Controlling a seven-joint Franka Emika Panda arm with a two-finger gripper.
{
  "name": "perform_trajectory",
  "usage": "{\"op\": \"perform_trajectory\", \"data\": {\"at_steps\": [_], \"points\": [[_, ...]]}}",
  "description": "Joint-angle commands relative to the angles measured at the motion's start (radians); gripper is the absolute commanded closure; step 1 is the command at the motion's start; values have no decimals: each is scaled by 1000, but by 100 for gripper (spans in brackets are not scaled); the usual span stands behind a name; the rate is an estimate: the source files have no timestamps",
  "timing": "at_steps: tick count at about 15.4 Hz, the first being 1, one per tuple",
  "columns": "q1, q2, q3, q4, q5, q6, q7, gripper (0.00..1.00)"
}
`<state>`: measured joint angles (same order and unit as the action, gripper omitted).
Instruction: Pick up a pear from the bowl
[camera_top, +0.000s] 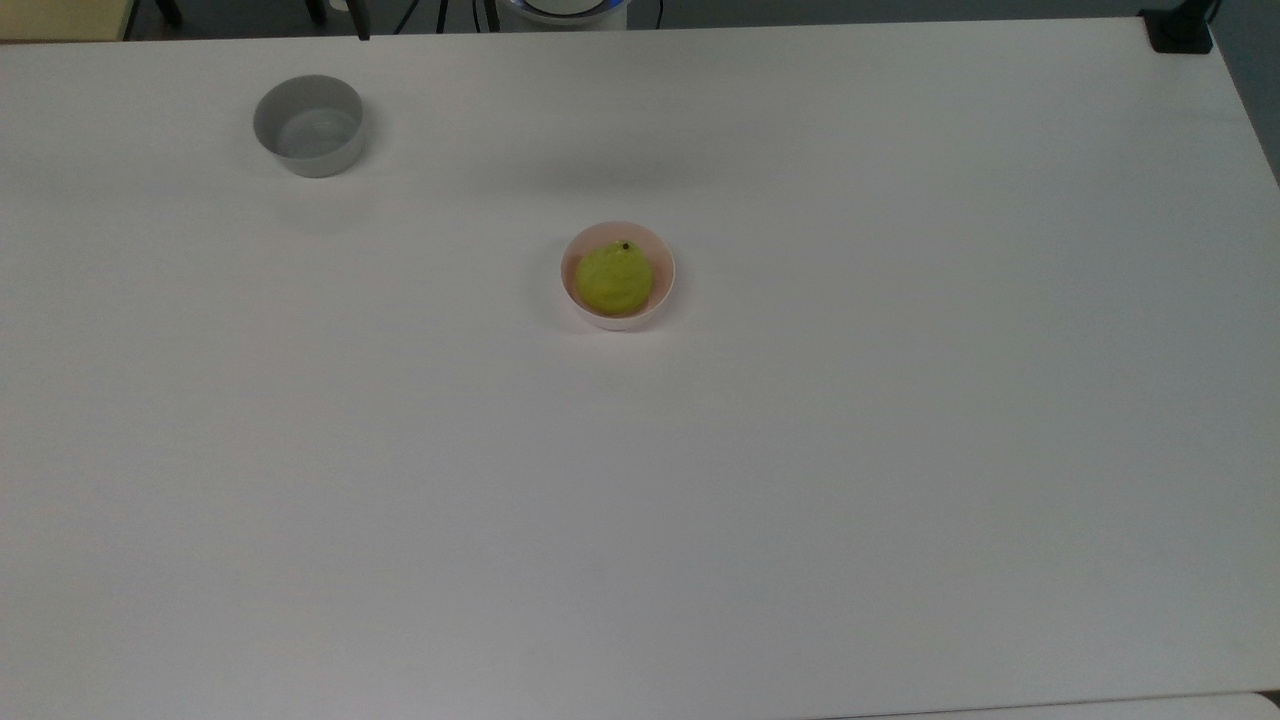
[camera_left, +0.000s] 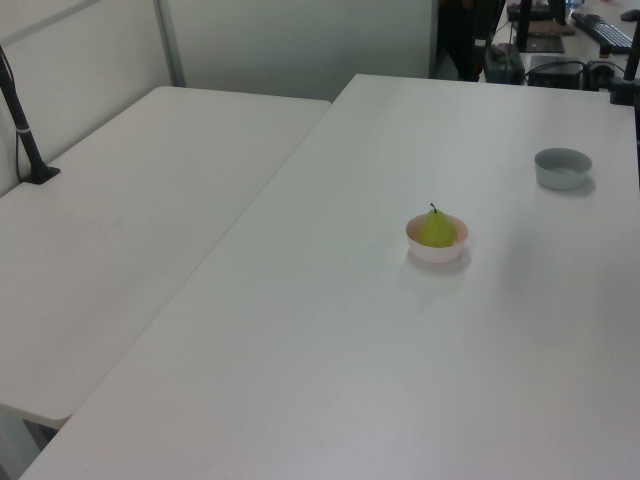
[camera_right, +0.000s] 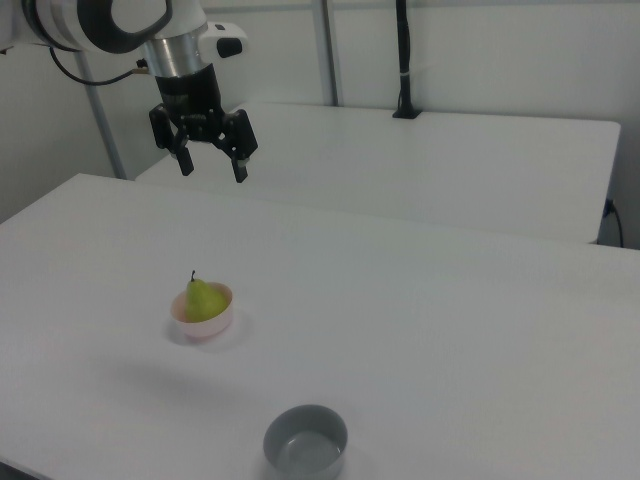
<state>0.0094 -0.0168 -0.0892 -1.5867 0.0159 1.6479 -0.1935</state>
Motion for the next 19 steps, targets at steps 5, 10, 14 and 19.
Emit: {"op": "perform_trajectory", "data": {"at_steps": [5, 10, 14, 19], "points": [[11, -15, -3, -24, -2, 1, -9, 0], [11, -17, -3, -24, -2, 1, -9, 0], [9, -14, -1, -25, -4, -8, -36, 0], [9, -14, 3, -49, -4, -40, -308, 0]]}}
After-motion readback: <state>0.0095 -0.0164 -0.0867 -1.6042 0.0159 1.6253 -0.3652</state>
